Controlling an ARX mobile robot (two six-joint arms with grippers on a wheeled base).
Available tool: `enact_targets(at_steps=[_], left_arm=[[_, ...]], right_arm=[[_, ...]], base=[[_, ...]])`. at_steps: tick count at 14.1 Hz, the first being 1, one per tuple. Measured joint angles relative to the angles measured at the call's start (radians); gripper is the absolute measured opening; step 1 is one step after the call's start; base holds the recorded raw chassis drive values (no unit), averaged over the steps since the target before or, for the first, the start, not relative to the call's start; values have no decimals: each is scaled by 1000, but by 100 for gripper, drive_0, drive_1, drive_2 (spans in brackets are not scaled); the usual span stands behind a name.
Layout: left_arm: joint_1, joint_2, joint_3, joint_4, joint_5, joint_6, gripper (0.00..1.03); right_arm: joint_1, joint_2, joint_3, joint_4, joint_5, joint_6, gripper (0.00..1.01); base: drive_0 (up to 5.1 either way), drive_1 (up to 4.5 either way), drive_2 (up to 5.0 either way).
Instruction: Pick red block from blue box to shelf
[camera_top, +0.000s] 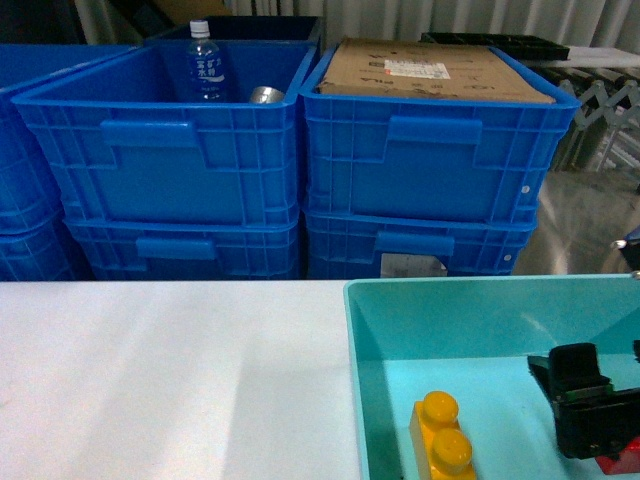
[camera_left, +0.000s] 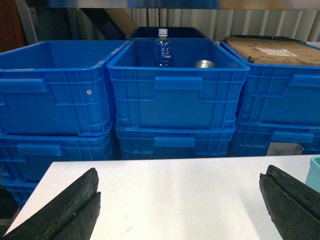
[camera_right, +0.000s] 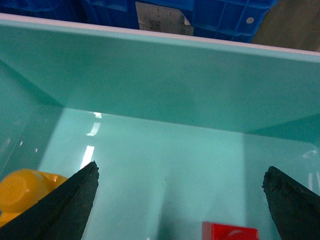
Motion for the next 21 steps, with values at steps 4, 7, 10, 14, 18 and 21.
enact_targets(at_steps=[4,7,10,14,18,21], left_arm=[[0,0,0,0,0,0,98],[0,0,0,0,0,0,98],[0,0,0,0,0,0,98],[0,0,0,0,0,0,98],[0,0,0,0,0,0,98],[0,0,0,0,0,0,98]], right_arm=[[3,87,50,46,24,19,98],[-70,116,50,68,13,19,98],[-79,176,24,114,2,19,98],[-76,269,-5,203,19,34,98],[-88,320,-7,294,27,20,98],[-98,378,-6,328,20,6,66]], base=[[0,0,0],[0,0,0],[0,0,0],[0,0,0],[0,0,0],[0,0,0]])
